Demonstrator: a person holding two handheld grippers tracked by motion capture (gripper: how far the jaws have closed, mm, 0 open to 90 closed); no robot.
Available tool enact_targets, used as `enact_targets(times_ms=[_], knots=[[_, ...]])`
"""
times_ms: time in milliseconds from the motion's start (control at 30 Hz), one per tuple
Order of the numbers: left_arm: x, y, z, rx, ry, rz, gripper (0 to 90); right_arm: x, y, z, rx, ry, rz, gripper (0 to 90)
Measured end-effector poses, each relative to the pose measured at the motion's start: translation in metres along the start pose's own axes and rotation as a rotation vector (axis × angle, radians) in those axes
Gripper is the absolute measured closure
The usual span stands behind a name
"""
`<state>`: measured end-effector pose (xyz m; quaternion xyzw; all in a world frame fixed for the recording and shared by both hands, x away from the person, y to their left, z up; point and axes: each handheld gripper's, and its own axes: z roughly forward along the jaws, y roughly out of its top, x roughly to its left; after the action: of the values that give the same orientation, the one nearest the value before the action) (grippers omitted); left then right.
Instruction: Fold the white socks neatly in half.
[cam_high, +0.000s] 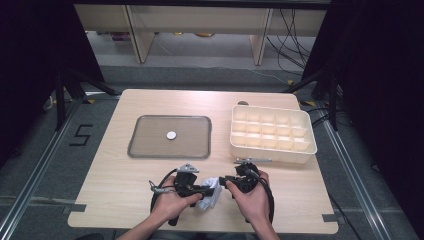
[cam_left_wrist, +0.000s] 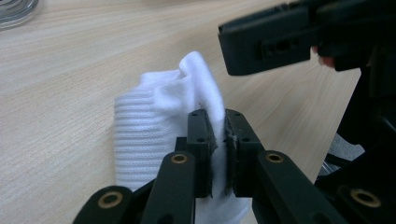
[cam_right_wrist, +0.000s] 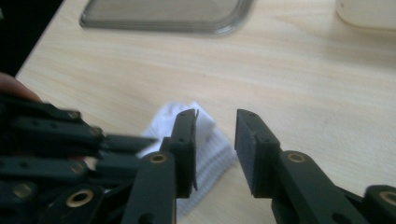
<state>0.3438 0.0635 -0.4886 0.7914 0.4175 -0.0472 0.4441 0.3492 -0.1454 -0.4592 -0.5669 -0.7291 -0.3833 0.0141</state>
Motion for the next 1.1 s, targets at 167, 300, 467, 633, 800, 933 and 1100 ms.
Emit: enact_targets(times_ms=[167, 300, 467, 633, 800, 933, 1100], knots=[[0.000, 0.000, 0.000, 0.008, -0.009, 0.014, 81.2, 0.006, 0.007, 0.008, 0.018, 0.036, 0.009, 66.1], [0.000, 0.000, 0.000, 0.006, -0.002, 0.016, 81.1, 0.008, 0.005, 0.017, 0.025, 0.001, -0.010, 69.7], [-0.002, 0.000, 0.001, -0.001, 0.000, 0.014, 80.0, 0.006, 0.003, 0.019, 0.053, 0.006, 0.006, 82.3], [-0.008, 0.001, -0.009, -0.033, -0.002, 0.031, 73.1, 0.003, 0.003, 0.019, 0.060, -0.009, 0.012, 84.8], [-0.015, -0.003, -0.022, -0.031, -0.028, 0.069, 73.5, -0.001, 0.001, 0.020, 0.058, -0.001, -0.018, 84.8], [-0.017, -0.009, -0.021, -0.003, -0.017, 0.074, 78.4, 0.000, -0.001, 0.021, 0.060, 0.000, 0.001, 84.9], [-0.015, -0.015, -0.014, 0.037, -0.022, 0.088, 83.0, 0.002, -0.007, 0.026, 0.087, -0.045, 0.000, 84.9]])
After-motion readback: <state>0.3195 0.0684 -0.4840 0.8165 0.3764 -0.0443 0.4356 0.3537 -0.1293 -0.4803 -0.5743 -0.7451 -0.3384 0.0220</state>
